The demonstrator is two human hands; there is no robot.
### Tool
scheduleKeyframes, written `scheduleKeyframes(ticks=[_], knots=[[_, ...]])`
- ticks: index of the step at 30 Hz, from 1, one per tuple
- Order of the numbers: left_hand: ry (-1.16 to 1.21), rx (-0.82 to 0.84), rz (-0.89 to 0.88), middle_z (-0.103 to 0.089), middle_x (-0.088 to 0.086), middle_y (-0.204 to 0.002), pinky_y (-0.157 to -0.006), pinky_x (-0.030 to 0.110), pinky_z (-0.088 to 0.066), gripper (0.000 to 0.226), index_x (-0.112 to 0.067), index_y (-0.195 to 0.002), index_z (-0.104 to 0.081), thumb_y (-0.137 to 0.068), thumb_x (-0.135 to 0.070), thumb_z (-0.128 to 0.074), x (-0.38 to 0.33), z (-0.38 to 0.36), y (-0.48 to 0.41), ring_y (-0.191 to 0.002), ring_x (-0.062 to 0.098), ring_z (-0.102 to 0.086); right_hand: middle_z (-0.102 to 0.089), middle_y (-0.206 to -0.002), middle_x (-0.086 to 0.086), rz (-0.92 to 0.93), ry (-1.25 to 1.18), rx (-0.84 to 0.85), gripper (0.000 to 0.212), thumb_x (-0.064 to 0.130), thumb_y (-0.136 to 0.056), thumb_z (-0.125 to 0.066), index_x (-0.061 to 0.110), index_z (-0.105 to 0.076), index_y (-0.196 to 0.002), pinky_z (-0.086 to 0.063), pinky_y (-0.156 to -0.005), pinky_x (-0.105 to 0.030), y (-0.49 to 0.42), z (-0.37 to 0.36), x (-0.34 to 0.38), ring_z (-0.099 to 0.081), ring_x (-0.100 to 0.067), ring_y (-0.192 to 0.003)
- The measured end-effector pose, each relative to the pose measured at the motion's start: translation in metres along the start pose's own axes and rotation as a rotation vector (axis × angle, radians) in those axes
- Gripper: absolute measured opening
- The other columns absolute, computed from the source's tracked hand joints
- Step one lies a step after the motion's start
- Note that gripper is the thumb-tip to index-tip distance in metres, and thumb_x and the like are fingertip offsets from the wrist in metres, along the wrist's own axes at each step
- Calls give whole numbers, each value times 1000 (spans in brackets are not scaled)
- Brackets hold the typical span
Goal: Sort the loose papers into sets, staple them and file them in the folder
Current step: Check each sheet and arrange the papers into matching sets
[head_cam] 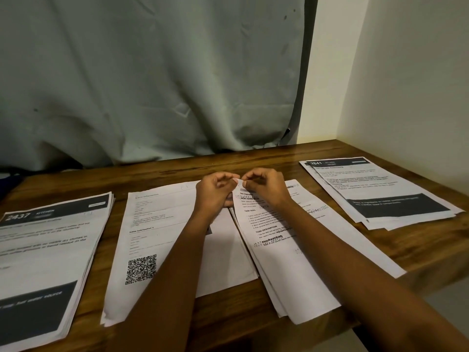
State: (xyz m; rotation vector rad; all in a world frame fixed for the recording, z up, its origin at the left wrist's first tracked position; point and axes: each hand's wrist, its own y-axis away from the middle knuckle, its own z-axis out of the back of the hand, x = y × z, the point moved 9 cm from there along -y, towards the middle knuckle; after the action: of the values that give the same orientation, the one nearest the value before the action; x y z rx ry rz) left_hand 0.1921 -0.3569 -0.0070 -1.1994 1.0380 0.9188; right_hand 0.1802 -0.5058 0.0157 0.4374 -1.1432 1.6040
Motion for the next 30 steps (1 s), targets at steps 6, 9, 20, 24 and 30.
scheduleKeyframes(ticks=[6, 9, 20, 24, 30], knots=[[-13, 11, -13, -73, 11, -91, -58, 30, -55, 13, -10, -102, -68, -93, -16, -59, -2, -2, -1, -75, 22, -72, -71, -88, 5, -32, -132, -16, 11, 8, -83, -71, 9, -73, -93, -50, -65, -10, 4, -1, -3, -67, -2, -77], [-1, 20, -12, -72, 12, -90, -54, 26, -52, 13, -9, -101, -67, -93, -15, -59, -1, -3, -2, -72, 21, -71, -71, -88, 3, -38, -162, -27, 12, 7, -82, -72, 8, -74, -93, -50, -65, -10, 6, 0, -3, -67, -4, -78], [-447, -199, -107, -68, 2, -112, -88, 32, -53, 24, -16, -112, -67, -97, -28, -52, -7, 22, -5, -104, 18, -63, -72, -90, 4, -21, -186, 5, 18, 5, -80, -72, 23, -72, -80, -55, -83, -26, 2, 15, -8, -67, -12, -90], [-1002, -45, -151, -48, 6, -143, -117, 42, -14, 36, -18, -123, -62, -101, -35, -39, -5, 8, -4, -143, 25, -24, -72, -95, 2, -20, -205, 25, 20, 7, -79, -72, 27, -72, -81, -51, -94, -45, 0, 23, -16, -66, -19, -99], [-1206, 111, -112, -30, 4, -155, -115, 50, 8, 57, -23, -137, -50, -94, -58, -36, 13, -6, -5, -148, 27, -3, -72, -98, 1, -47, -295, 29, 13, 6, -82, -69, 18, -73, -84, -48, -97, -49, 2, 22, -19, -65, -20, -100]])
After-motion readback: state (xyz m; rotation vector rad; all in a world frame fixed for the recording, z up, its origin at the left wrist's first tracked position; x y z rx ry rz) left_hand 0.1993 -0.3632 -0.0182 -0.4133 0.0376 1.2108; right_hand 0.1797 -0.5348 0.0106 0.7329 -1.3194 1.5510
